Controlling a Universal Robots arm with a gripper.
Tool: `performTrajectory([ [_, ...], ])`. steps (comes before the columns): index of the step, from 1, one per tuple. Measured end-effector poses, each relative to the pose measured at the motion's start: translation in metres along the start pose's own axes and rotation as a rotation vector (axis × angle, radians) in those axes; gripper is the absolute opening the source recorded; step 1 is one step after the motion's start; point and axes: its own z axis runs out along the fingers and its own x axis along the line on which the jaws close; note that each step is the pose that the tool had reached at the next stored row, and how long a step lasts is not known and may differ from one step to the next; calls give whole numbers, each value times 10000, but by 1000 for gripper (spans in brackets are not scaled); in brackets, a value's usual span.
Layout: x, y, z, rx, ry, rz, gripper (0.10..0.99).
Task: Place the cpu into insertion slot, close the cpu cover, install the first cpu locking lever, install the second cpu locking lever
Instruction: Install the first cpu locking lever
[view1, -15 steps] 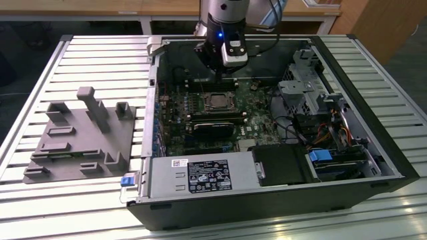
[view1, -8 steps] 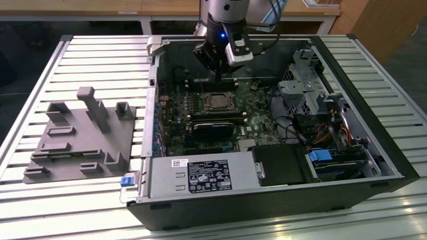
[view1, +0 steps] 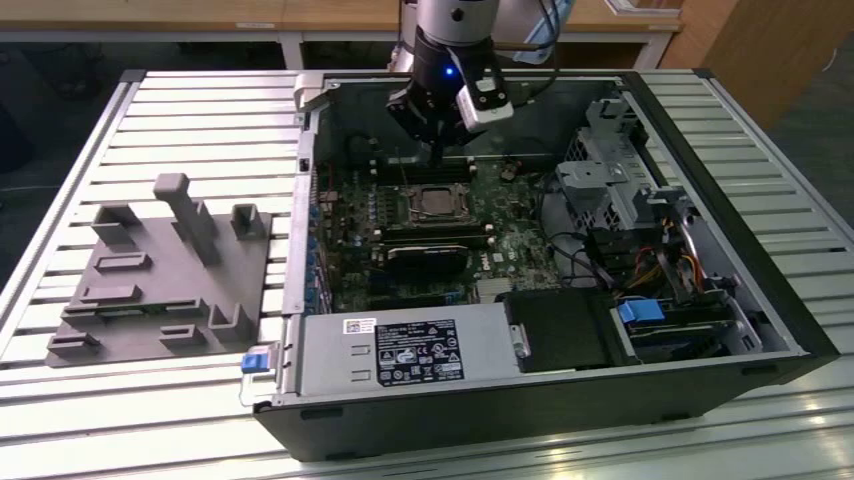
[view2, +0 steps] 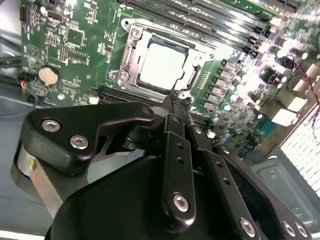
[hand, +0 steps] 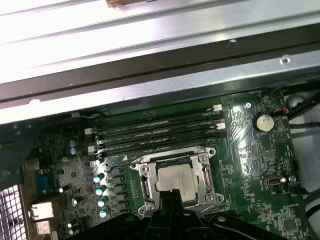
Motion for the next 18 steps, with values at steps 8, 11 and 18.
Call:
performTrajectory([
  [8, 0, 0, 0, 41, 42, -1203, 118],
  [11, 0, 0, 1, 56, 56, -1613, 118],
  [18, 56, -11, 18, 20, -255, -2012, 118],
])
